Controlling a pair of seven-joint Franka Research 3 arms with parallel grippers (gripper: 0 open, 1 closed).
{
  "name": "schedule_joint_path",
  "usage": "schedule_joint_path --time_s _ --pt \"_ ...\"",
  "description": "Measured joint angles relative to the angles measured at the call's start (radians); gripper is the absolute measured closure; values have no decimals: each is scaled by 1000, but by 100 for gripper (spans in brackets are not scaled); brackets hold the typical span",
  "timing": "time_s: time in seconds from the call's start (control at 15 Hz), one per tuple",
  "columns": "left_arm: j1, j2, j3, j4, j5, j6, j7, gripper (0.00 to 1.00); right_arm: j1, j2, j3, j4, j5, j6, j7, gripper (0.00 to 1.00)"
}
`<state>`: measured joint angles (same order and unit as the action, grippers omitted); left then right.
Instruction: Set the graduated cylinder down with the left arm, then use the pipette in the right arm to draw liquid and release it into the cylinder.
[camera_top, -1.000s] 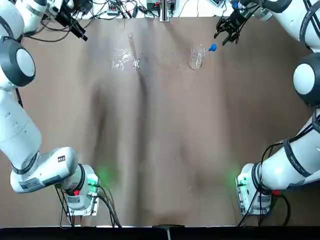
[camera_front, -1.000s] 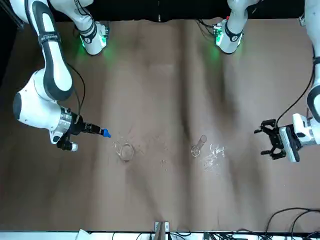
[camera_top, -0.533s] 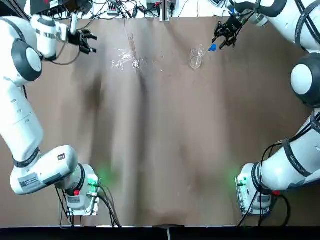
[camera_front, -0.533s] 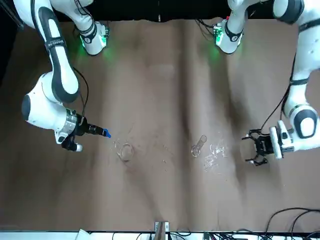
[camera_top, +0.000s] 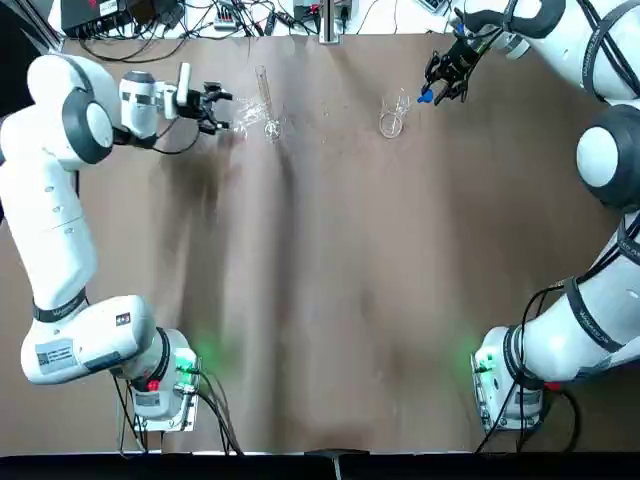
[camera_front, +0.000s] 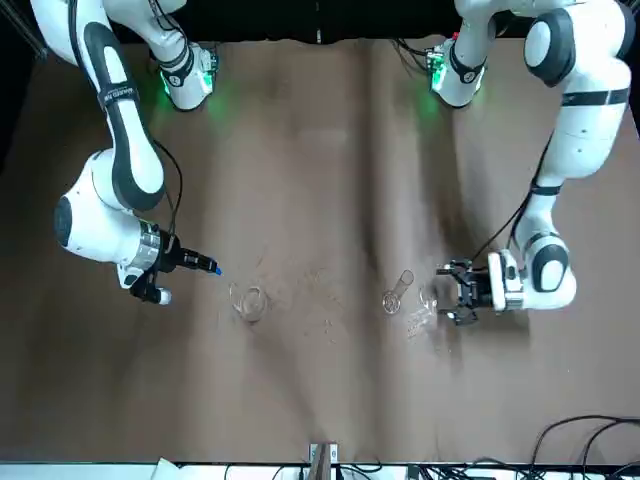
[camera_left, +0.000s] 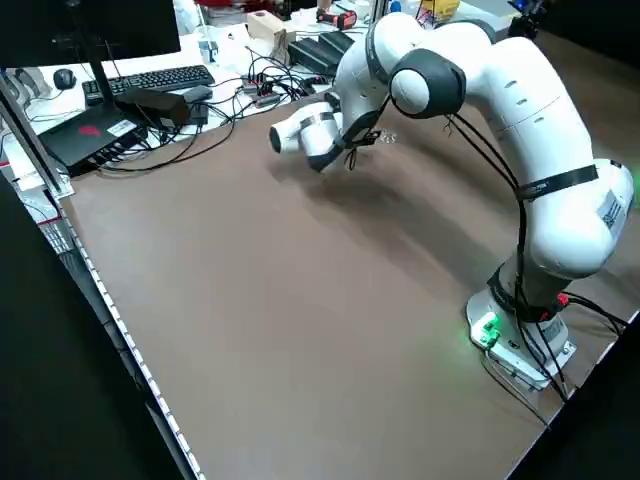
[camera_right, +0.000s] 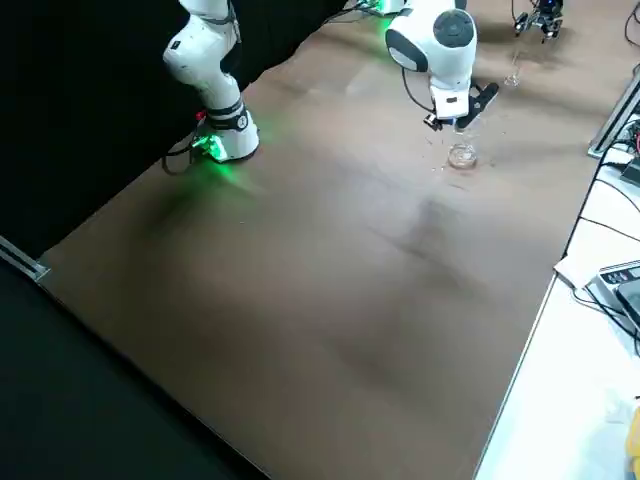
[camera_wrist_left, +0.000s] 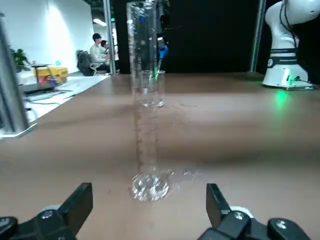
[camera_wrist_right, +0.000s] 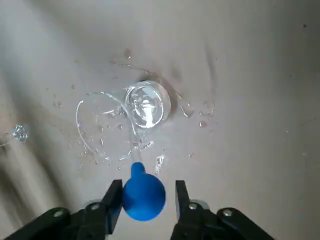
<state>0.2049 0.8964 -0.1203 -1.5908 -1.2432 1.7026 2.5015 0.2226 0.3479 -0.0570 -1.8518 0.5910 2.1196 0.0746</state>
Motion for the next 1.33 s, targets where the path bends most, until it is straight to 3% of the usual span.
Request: schedule_joint_path --time_s 0.2,0.4,0.93,1.07,1.2,1.33 --pt "-62 13 -1 1 -54 1 20 0 9 1 0 0 5 3 13 50" --pt "-111 27 -1 5 -133 35 64 0 10 1 0 0 18 4 15 66" --pt "-181 50 -2 11 -257 75 100 2 9 1 -4 4 21 4 44 85" --pt "-185 53 -2 11 -260 84 100 6 9 1 -5 5 21 4 51 89" --pt "-185 55 -2 11 -260 86 100 18 8 1 -6 6 21 4 53 90" --pt "-186 55 -2 11 -260 96 100 22 8 1 -7 7 21 4 53 90"
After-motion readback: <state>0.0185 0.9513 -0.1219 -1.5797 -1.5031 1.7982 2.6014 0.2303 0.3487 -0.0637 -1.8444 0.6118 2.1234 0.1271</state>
